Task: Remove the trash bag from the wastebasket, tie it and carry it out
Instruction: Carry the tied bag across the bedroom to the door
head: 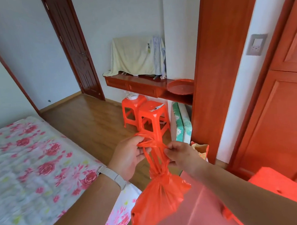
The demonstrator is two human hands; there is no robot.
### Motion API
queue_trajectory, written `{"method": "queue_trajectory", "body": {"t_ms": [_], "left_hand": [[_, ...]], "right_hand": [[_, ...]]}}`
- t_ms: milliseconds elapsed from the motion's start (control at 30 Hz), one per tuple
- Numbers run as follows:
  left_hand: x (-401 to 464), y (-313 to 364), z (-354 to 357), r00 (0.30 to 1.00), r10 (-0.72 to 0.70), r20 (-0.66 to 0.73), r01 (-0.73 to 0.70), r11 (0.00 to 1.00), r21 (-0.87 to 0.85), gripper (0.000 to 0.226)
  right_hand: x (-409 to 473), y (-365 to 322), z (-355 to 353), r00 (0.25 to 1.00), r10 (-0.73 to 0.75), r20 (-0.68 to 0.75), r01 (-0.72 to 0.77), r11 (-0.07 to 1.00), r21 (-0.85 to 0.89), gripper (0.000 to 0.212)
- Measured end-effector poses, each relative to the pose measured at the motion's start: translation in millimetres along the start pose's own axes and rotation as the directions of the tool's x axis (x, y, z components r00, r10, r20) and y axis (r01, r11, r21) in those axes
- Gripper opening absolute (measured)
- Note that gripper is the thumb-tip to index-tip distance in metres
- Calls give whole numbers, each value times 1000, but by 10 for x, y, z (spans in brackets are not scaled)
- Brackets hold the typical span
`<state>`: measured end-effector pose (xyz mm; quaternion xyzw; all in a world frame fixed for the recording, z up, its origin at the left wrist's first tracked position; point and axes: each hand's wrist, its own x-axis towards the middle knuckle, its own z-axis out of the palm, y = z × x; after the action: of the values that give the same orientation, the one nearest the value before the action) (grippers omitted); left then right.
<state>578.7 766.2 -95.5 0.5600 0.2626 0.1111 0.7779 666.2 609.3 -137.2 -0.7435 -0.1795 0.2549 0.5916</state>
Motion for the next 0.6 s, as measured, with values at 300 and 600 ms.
{"method": "queue_trajectory", "body": {"t_ms": [300,600], "left_hand": [[1373,132,428,971,-12,-240,3,999,-39,18],[2449,762,750,958,60,-282,-50,998,44,22]], "right_hand": [[1718,130,-441,991,10,136,-19,998,62,38],[2937,-442,-779,969,-85,232,88,996,0,31]]}}
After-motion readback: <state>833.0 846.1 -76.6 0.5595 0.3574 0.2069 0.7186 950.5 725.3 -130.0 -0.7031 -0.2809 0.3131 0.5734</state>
